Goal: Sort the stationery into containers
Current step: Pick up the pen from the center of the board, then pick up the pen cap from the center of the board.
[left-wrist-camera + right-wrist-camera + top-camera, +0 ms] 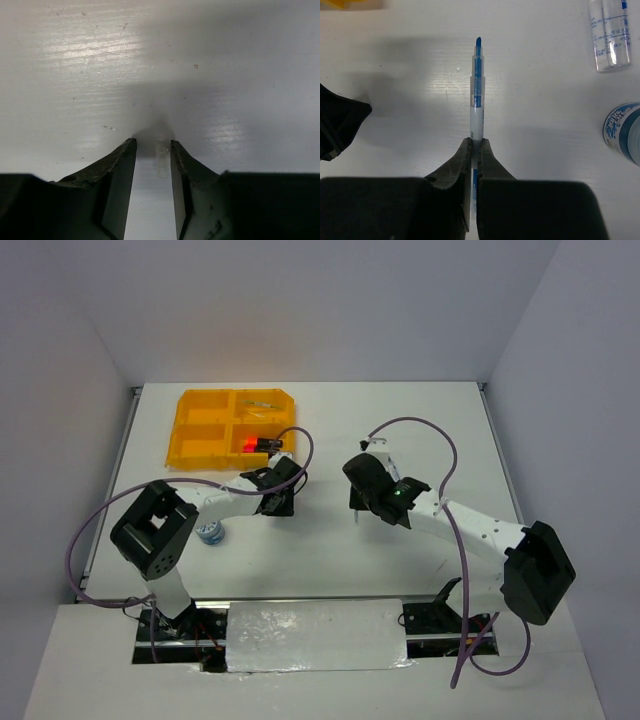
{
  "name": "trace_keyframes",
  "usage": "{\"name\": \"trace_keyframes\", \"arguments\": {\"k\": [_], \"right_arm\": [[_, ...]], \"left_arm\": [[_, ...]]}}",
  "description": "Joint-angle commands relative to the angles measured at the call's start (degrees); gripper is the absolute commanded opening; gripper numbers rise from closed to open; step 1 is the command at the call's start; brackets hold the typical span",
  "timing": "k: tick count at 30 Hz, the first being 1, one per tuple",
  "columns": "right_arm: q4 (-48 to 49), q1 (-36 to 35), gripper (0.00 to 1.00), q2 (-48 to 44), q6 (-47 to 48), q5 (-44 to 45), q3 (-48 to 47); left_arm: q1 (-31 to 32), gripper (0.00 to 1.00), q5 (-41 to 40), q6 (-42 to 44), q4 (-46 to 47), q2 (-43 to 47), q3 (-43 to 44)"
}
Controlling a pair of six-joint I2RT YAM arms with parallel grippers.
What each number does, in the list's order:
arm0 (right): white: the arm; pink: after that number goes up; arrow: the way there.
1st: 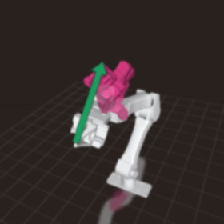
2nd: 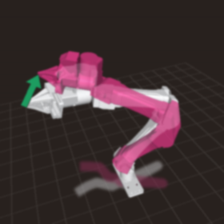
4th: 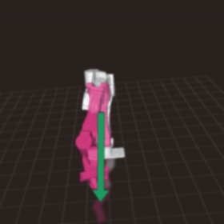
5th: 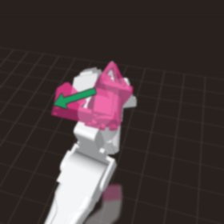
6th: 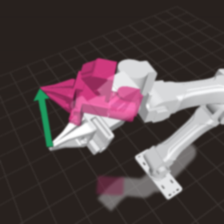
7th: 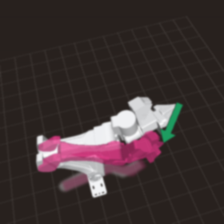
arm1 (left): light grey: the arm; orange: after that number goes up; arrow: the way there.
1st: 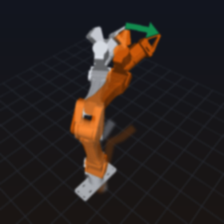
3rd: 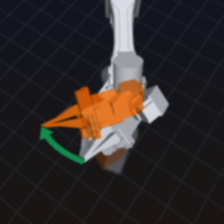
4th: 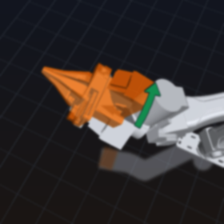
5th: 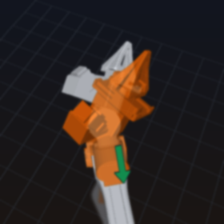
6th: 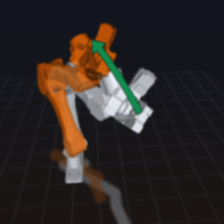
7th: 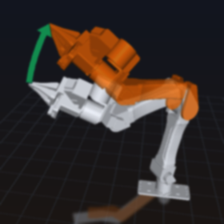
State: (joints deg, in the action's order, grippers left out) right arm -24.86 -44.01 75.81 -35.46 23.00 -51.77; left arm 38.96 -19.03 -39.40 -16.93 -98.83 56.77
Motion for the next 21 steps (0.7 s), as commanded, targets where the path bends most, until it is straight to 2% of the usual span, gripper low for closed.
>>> {"name": "trace_keyframes", "arguments": {"k": [1, 3, 4, 7, 9, 13, 18, 21], "right_arm": [[2.0, -0.4, 0.00, -2.0, 0.5, -0.2, 0.1], [2.5, -0.5, 0.00, -2.7, 0.7, -0.9, 0.4], [3.1, -0.6, 0.00, -3.5, 1.0, -1.6, 0.6], [9.1, -0.5, 0.00, -5.0, 4.3, -8.8, 3.2], [14.2, -0.6, 0.00, -6.8, 6.3, -14.9, 5.5], [22.2, -0.6, 0.00, -9.7, 7.2, -20.1, 9.9], [23.3, -0.6, 0.00, -9.5, 7.0, -22.2, 10.4], [33.5, -0.7, 0.00, -10.5, 6.6, -29.8, 14.5]], "left_arm": [[0.3, 0.43, -0.9, -1.4, -0.9, -2.3, 0.3], [0.3, 0.37, -0.7, -1.3, -0.6, -3.2, 0.2], [0.3, 0.30, -0.3, -1.0, -0.4, -3.6, 0.1], [0.5, 0.08, 1.7, -0.9, 0.4, -4.3, -0.3], [0.5, 0.01, 3.0, -1.1, 1.6, -2.7, -0.7], [0.4, 0.00, 3.3, -1.8, 1.7, 3.9, -0.9], [0.2, 0.00, 1.1, -2.0, 0.5, 15.3, 1.1], [0.2, 0.00, 1.2, -2.2, 5.7, 25.2, -0.5]]}}
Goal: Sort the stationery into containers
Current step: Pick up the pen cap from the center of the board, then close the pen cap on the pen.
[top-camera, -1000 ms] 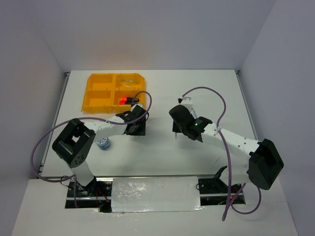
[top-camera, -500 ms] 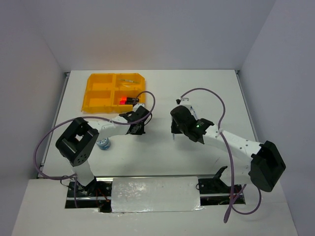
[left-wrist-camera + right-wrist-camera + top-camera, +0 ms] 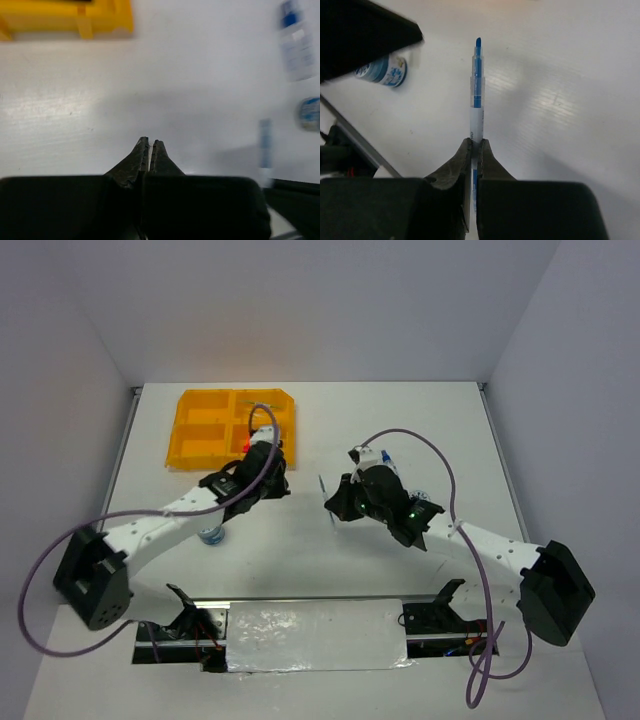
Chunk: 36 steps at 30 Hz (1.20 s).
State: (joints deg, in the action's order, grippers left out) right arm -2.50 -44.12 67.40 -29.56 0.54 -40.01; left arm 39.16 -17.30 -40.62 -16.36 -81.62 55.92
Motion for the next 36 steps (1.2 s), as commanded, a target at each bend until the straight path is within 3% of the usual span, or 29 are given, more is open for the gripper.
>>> {"name": "trace_keyframes", "arguments": {"k": [1, 3, 7, 14, 18, 36], "right_arm": [[13.9, -1.1, 0.00, -2.3, 0.4, -9.5, 3.7], [22.9, -1.9, 0.00, -2.4, -1.1, -14.3, 6.7], [35.4, -6.6, 0.00, -2.5, -3.6, -14.2, 9.9], [45.4, -14.3, 0.00, -4.5, -5.9, 0.7, 12.3], [39.2, -15.1, 0.00, -3.9, -1.4, -0.2, 7.1], [36.8, -16.4, 0.00, -4.5, 3.1, -0.2, 5.2]], "left_arm": [[0.0, 0.00, 0.9, -1.1, 7.3, 10.4, -0.5], [0.0, 0.00, 2.4, -2.4, 15.5, 17.4, -4.8], [0.0, 0.00, 4.7, -4.7, 32.7, 27.6, -13.9], [0.0, 0.00, 6.3, -6.9, 48.9, 38.1, -25.1], [0.0, 0.00, 7.9, -6.5, 47.1, 40.6, -24.5], [0.0, 0.00, 8.2, -8.9, 44.1, 40.9, -23.5]]}}
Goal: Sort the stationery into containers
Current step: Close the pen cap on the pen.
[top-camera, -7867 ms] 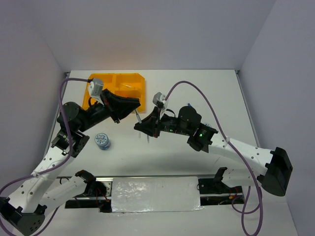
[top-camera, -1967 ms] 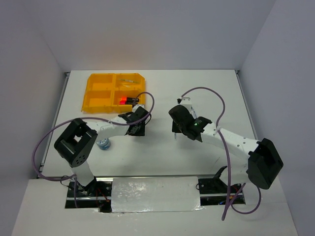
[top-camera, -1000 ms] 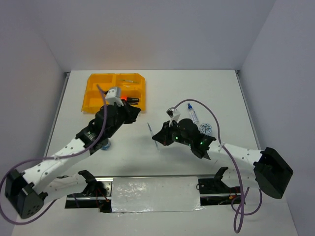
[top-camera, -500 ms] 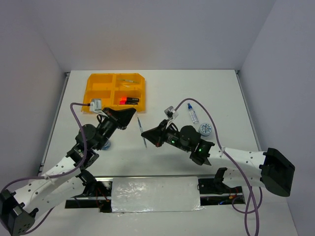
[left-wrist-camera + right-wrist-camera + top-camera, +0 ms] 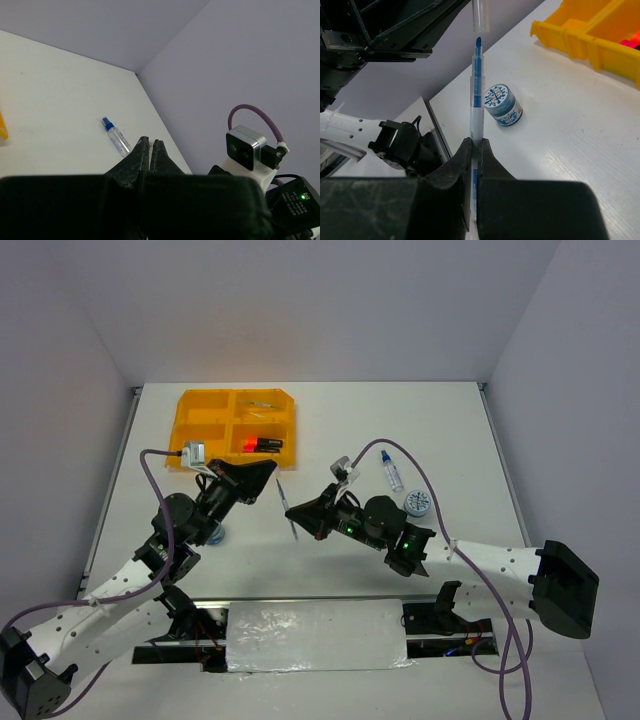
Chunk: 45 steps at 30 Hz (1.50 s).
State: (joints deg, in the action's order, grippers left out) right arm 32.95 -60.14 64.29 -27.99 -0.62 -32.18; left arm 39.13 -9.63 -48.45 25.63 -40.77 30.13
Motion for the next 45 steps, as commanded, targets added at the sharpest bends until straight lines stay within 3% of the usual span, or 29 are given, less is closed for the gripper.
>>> {"name": "trace_keyframes", "arguments": {"k": [1, 26, 45], "right_arm": [[1.4, -0.5, 0.00, -1.4, 1.5, 0.9, -2.5], [-0.6, -0.6, 0.00, -1.6, 2.7, 2.2, -3.5], [-4.7, -0.4, 0.00, -0.7, 9.4, 6.4, -11.2]], "left_arm": [[0.0, 0.00, 0.5, -0.9, 2.2, 0.1, 2.2], [0.0, 0.00, 1.0, 0.4, 0.6, -0.4, 3.4], [0.0, 0.00, 3.1, -0.1, -2.8, 0.3, 3.2]]}}
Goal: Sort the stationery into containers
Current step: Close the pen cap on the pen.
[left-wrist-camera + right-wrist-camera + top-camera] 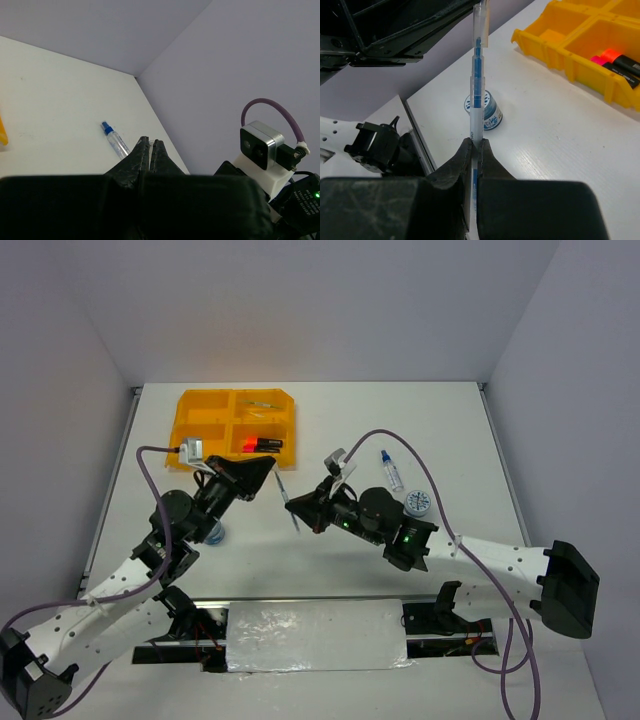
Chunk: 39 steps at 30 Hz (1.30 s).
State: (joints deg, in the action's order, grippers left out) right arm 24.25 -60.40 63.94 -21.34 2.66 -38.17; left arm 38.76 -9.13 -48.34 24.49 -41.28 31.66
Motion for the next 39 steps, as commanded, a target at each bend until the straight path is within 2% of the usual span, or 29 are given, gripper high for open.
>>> {"name": "trace_keyframes", "arguments": {"k": [1, 8, 25, 32, 39], "right_arm": [[3.9, -0.1, 0.00, -0.3, 3.1, 3.5, -5.4], [5.1, -0.1, 0.00, -1.5, 3.5, 4.2, -4.5], [5.4, -0.1, 0.00, -3.4, 3.9, 3.1, -6.4], [2.6, 0.5, 0.00, -3.8, 3.7, 8.8, -7.3], [3.1, 0.5, 0.00, -3.6, 4.5, 8.4, -8.1]], "left_arm": [[0.3, 0.00, 2.5, 0.0, -2.2, 0.9, 2.0], [0.3, 0.00, 1.6, 0.4, -5.9, 0.8, 3.8], [0.3, 0.00, 3.9, 2.4, -5.4, -2.1, 3.8], [0.3, 0.00, 3.9, 2.5, -5.5, -1.1, 3.7], [0.3, 0.00, 4.4, 1.8, -5.6, -0.7, 3.6]]}}
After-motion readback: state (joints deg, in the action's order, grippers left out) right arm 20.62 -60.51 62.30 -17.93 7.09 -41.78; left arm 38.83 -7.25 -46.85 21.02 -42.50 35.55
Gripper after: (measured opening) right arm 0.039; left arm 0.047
